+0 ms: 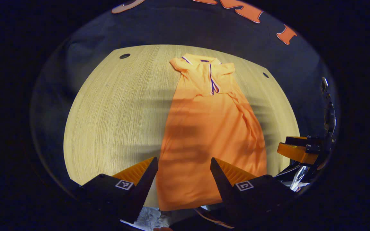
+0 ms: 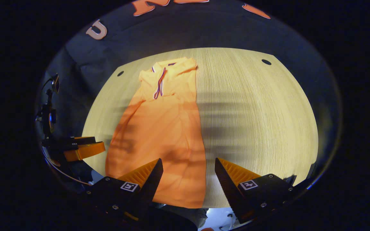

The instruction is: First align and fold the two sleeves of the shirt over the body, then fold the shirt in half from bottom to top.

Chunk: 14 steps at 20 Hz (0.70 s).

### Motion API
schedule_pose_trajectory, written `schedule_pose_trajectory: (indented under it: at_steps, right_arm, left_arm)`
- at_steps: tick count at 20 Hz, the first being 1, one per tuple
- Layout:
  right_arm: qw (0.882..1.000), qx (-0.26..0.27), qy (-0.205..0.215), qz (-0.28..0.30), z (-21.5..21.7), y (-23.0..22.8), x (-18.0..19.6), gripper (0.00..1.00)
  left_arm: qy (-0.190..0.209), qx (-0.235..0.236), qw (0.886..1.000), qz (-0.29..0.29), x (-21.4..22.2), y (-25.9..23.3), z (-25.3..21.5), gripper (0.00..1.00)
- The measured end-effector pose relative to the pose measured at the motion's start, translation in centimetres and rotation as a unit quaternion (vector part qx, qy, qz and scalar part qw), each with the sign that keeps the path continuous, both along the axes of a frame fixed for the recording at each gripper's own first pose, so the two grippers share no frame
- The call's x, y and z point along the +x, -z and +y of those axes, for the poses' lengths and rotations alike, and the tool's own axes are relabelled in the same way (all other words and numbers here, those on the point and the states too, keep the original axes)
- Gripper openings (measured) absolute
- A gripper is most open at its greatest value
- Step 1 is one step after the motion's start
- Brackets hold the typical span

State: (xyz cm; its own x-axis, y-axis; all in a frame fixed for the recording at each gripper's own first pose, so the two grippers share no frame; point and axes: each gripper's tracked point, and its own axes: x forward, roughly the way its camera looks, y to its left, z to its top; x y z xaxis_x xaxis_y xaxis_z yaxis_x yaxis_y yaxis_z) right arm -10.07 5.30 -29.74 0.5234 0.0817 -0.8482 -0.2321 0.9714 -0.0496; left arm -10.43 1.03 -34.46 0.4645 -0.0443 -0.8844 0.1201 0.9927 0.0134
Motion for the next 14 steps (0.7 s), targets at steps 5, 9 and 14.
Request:
schedule_pose_trajectory:
  at_steps: [5,9,14]
  right_arm:
    - [0.998,-0.031,0.001,0.051,-0.1,4.1,-5.7,0.99]
    - [0.996,-0.046,0.007,0.076,-0.4,6.1,-8.1,0.99]
    - [0.992,-0.073,0.008,0.1,-1.1,8.6,-9.1,0.99]
  left_arm:
    - [0.023,0.015,0.998,0.049,-5.9,3.4,0.5,0.99]
    - [0.017,0.016,0.997,0.076,-9.2,5.4,0.2,0.99]
    - [-0.007,0.032,0.995,0.095,-11.1,7.6,0.6,0.99]
